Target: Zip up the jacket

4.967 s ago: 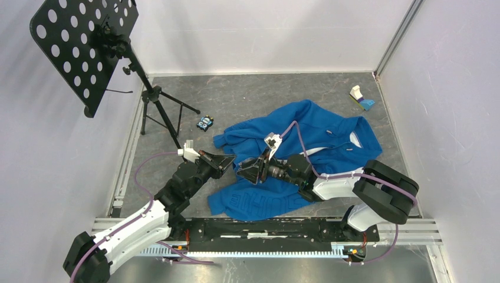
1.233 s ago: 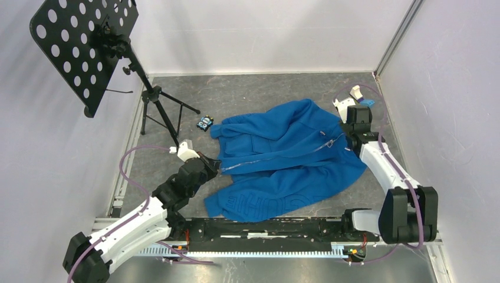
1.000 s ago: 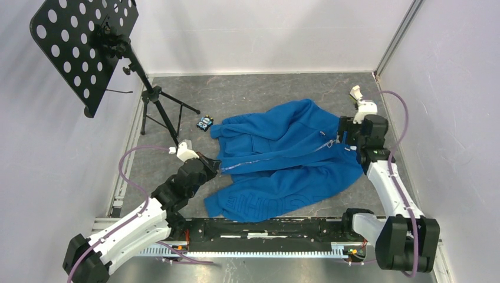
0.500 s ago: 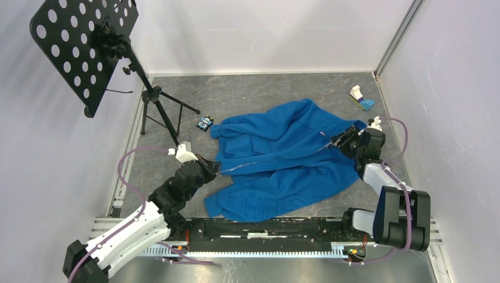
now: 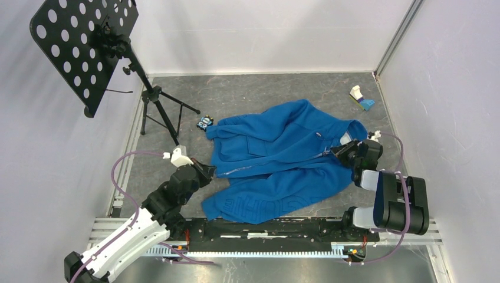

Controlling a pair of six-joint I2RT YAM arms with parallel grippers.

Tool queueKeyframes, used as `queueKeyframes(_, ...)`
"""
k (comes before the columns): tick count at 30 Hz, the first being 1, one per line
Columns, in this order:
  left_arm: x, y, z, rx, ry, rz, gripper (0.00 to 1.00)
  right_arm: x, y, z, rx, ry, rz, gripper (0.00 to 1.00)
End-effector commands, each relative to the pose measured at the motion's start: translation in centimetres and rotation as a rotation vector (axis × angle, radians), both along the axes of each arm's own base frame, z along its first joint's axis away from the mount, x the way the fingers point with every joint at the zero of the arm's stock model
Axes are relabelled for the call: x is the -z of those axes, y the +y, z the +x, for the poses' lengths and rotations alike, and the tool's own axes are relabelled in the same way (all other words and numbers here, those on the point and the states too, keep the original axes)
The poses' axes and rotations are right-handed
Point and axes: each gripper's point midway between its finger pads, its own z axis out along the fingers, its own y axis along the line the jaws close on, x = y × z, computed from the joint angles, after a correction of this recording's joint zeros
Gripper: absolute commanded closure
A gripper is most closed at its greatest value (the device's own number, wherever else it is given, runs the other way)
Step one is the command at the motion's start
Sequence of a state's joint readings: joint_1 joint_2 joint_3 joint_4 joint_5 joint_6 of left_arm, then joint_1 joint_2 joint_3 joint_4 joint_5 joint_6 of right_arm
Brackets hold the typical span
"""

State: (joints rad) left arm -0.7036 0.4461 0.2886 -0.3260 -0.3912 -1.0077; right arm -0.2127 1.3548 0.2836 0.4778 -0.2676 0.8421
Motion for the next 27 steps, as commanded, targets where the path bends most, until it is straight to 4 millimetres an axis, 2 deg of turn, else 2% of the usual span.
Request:
queueKeyframes(1, -0.4, 1.2, 0.0, -0.002, -0.015, 0.092, 0.98, -2.2, 1.6, 1.1, -0.204, -0.145, -0.083, 0.87)
queueKeyframes(2, -1.2, 0.9, -0.1, 0.026, -0.029, 0.091, 0.96, -3.3, 2.0, 1.4, -0.252, -0.186, -0.104, 0.91)
queueKeyframes(3, -2.0, 0.7, -0.2, 0.045, -0.039, 0.090, 0.88, -4.4, 2.2, 1.5, -0.293, -0.229, -0.135, 0.97)
queueKeyframes(5, -3.9, 0.4, -0.7, 0.075, -0.057, 0.076, 0.59, -6.2, 2.8, 1.4, -0.373, -0.295, -0.187, 1.00)
queueKeyframes(7, -5.9, 0.0, -1.1, 0.120, -0.096, 0.053, 0.38, -7.7, 3.5, 1.1, -0.434, -0.352, -0.224, 1.00)
queueKeyframes(8, -6.8, -0.4, -1.4, 0.149, -0.115, 0.038, 0.32, -8.3, 3.8, 1.0, -0.451, -0.378, -0.232, 1.00)
queueKeyframes(11, -9.9, -1.6, -1.8, 0.217, -0.215, -0.031, 0.25, -9.4, 4.1, 0.6, -0.458, -0.416, -0.232, 1.00)
queueKeyframes(14, -13.3, -4.7, -2.5, 0.396, -0.361, -0.099, 0.25, -9.6, 4.5, 0.2, -0.424, -0.431, -0.173, 1.00)
queueKeyframes(16, -15.1, -8.0, -3.5, 0.580, -0.443, -0.146, 0.27, -8.4, 3.6, 0.1, -0.348, -0.364, -0.156, 1.00)
queueKeyframes(17, -15.2, -9.4, -3.4, 0.643, -0.442, -0.152, 0.25, -7.1, 2.4, 0.1, -0.276, -0.284, -0.165, 1.00)
queueKeyframes(18, -14.7, -10.9, -3.4, 0.716, -0.410, -0.143, 0.18, -4.7, 0.2, -0.5, -0.153, -0.124, -0.186, 1.00)
queueKeyframes(19, -14.2, -12.2, -3.3, 0.773, -0.376, -0.125, 0.17, -2.5, -2.2, -1.9, -0.013, 0.040, -0.221, 1.00)
queueKeyframes(20, -13.4, -13.8, -3.4, 0.835, -0.342, -0.094, 0.17, -1.4, -4.2, -3.1, 0.110, 0.139, -0.258, 1.00)
queueKeyframes(21, -12.8, -15.0, -3.0, 0.859, -0.325, -0.053, 0.17, -0.6, -5.1, -4.0, 0.163, 0.186, -0.285, 1.00)
queueKeyframes(24, -11.8, -19.2, -2.9, 0.921, -0.355, 0.060, 0.14, 1.3, -6.0, -6.4, 0.180, 0.301, -0.354, 0.96)
queueKeyframes(26, -10.7, -21.8, -2.4, 0.954, -0.351, 0.117, 0.15, 1.9, -6.0, -7.3, 0.175, 0.330, -0.358, 0.97)
queueKeyframes(27, -10.1, -23.0, -2.2, 0.970, -0.347, 0.140, 0.15, 1.9, -5.7, -7.1, 0.158, 0.305, -0.353, 0.96)
